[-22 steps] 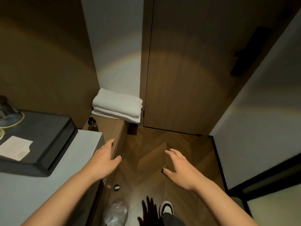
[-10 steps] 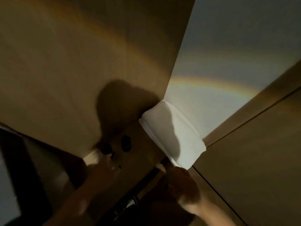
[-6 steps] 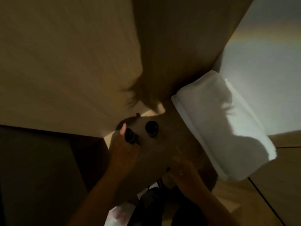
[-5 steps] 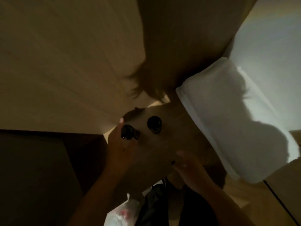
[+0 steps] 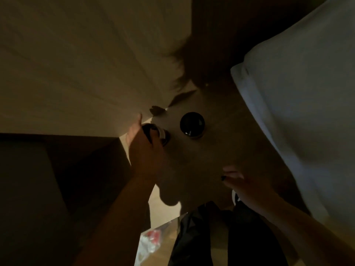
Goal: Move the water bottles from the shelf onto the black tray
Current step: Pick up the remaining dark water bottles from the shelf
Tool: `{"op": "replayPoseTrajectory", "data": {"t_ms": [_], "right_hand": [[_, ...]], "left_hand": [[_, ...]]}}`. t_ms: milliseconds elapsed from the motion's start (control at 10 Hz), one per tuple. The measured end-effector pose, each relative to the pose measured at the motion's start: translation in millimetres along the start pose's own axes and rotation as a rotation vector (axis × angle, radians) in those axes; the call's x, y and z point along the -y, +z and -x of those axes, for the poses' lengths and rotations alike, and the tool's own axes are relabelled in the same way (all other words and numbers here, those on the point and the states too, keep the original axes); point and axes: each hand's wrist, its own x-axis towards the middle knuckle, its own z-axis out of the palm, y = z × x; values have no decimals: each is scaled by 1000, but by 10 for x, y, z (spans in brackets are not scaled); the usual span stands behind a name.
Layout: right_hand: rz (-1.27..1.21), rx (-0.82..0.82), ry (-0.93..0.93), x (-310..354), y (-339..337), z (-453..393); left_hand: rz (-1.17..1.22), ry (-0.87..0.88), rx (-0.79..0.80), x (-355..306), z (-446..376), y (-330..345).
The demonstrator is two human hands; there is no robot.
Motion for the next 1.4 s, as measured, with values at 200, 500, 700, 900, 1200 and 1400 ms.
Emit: {"op": "replayPoseTrajectory", "data": {"t_ms": [200,500,700,900,1200,1400], "right_hand": [[237,141,150,-296,-30,-52],[291,155,-26,122,85,-282],[247,-1,-126,284,348,-311],[377,190,-526,138,421,-197],[74,116,-413,22,-65,-100],[-146,-136,-325,-216,-264,41]], "left_hand": [[303,-179,-44,103,-128,9],[597,-246,-17,231,153,-146],[458,-133,-64,153,696,-231],[331,14,78,-66,886,-296],[683,17,403,-489,660,-132],[527,-186,33,-351,524,451]]}}
